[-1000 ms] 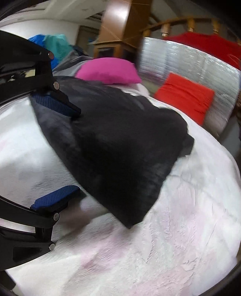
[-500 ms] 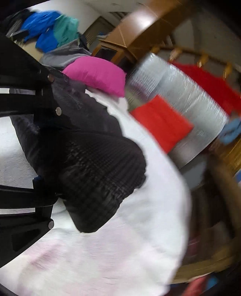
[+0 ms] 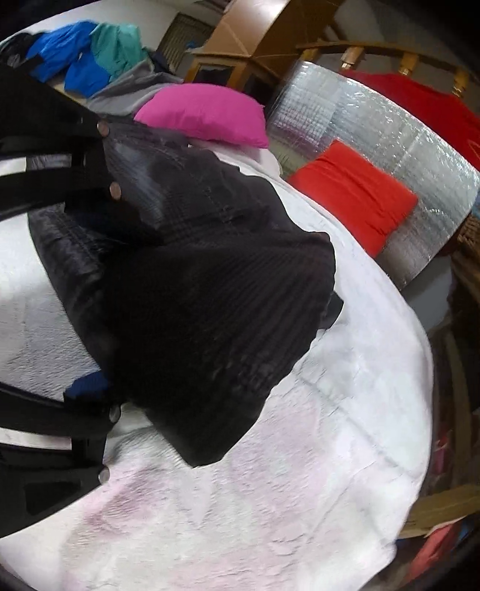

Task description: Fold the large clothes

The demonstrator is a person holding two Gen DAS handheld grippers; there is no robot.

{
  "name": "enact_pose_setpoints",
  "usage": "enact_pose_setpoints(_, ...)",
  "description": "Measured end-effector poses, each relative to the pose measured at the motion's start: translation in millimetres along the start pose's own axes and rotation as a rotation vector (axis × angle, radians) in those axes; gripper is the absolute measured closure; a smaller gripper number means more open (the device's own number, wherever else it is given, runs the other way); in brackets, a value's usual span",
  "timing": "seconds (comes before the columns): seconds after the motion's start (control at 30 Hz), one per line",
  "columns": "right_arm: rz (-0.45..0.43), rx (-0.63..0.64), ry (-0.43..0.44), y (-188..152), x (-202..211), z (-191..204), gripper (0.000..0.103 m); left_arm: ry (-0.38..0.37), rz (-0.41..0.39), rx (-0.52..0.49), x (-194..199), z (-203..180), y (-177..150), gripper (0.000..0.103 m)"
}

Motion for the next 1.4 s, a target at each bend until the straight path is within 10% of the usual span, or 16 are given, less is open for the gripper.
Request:
enact_pose_setpoints(0.57,0.149,-0.049,0.156,-31.5,-27.5,16.3,0.026,-0.545,0.154,0.476,-41.5,46.5,-8.7,0.024)
enact_pose_setpoints(0.77,0.074,0.025,0.091,-31.8,-19.6,21.8,0.053,-0.519,0.067,0.502,-38.9,42.9,-1.8,0.056)
enact_pose_setpoints(0.97,-0.047,0.129,0.136,-30.2,5.6,43.1,0.065,-0.471,-0.148,0.321,7.1,28.1,20.5,0.068)
enact_pose_setpoints(1.07,-0.058,0.166,0.120,-30.2,7.8,45.8,0.065,-0.447,-0.190,0.258,17.8,24.0,23.1,0.068)
enact_pose_setpoints(1.2,0.058,0.087,0.104,-28.1,-8.6,29.4,0.064,-0.442,-0.025,0.325,-15.2,32.6,13.7,0.063)
enact_pose_setpoints(1.4,0.074,-0.119,0.146,-5.1,12.6,-15.6,0.034,-0.401,0.065,0.380,-30.6,47.4,9.0,0.032)
Point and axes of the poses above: each gripper's, at about its wrist camera, not at the fingertips, and x roughly against the way its jaws point, z to its left, y to its top, the point moved 4 cm from there along -x, roughly the way its jaws point, and after that the axes turned 7 degrees about -x, right-handed, at the moved point
